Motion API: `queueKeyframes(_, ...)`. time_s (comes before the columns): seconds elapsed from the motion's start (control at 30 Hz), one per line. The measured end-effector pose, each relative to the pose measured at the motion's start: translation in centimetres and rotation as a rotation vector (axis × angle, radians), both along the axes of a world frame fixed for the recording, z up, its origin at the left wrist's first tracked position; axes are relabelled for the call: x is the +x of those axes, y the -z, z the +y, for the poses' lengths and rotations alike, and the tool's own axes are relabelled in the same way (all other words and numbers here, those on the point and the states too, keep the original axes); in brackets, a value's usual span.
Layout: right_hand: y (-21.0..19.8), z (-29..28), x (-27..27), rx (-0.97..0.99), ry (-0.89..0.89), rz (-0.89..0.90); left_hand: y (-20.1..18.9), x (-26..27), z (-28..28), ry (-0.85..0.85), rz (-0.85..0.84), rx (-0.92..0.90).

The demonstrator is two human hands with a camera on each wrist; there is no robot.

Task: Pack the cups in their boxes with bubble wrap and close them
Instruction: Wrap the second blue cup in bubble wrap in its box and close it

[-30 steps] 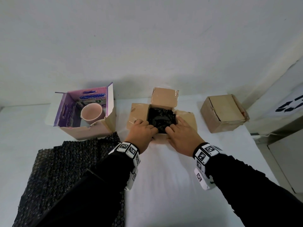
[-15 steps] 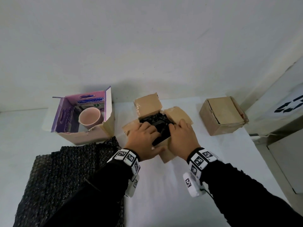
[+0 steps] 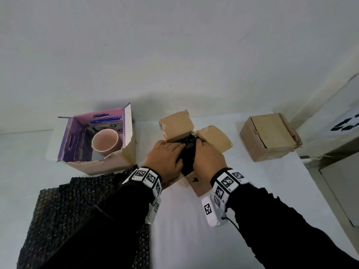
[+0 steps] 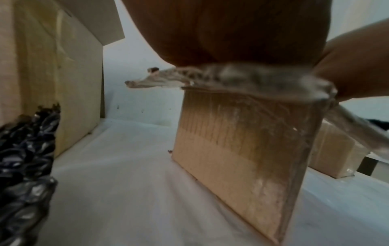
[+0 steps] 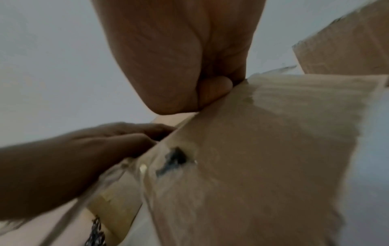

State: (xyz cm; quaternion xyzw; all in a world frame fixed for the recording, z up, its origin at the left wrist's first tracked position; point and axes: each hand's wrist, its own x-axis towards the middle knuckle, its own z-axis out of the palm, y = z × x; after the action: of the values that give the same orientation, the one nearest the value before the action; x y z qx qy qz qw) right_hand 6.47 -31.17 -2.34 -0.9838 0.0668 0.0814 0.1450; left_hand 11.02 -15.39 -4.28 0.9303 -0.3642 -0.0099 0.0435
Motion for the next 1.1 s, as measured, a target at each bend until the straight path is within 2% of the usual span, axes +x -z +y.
queueKeyframes(0.17,-0.2,0.3,1.3,-0.105,-0.025,0.06,0.3,-0.1,-0.2,-0.05,0.008,0.021)
queueKeyframes(0.37,0.7,0.4,0.9,-0.154,-0.074,-0.082,0.3,0.2,-0.3,-0.07,0.059,0.064)
queueKeyframes(0.47,0.9,-0.5,1.1,-0.13,-0.151,-0.027,0.0,0.5,-0.4,-0.073,0.1,0.072)
queueKeyframes(0.63,-0.8,-0.5,3.0,-0.204,-0.203,0.089,-0.6,1.0,-0.5,-0.063,0.108,0.127)
queueKeyframes(0.73,-1.5,-0.3,3.4,-0.252,-0.211,0.043,-1.0,0.9,-0.3,-0.047,0.045,0.101)
queueKeyframes(0.83,-0.6,-0.3,2.9,-0.209,-0.224,-0.057,-1.5,0.7,0.1,-0.112,-0.16,0.128)
queueKeyframes(0.9,-0.3,-0.5,2.8,-0.175,-0.22,-0.02,-1.6,0.6,0.6,-0.165,-0.241,0.13)
queueKeyframes(1.03,-0.9,-0.9,3.9,-0.244,-0.268,0.123,-1.1,0.5,1.0,-0.177,-0.249,0.123)
queueKeyframes(1.1,-1.0,-1.0,3.9,-0.206,-0.271,0.065,-1.1,0.3,1.1,-0.177,-0.218,0.092)
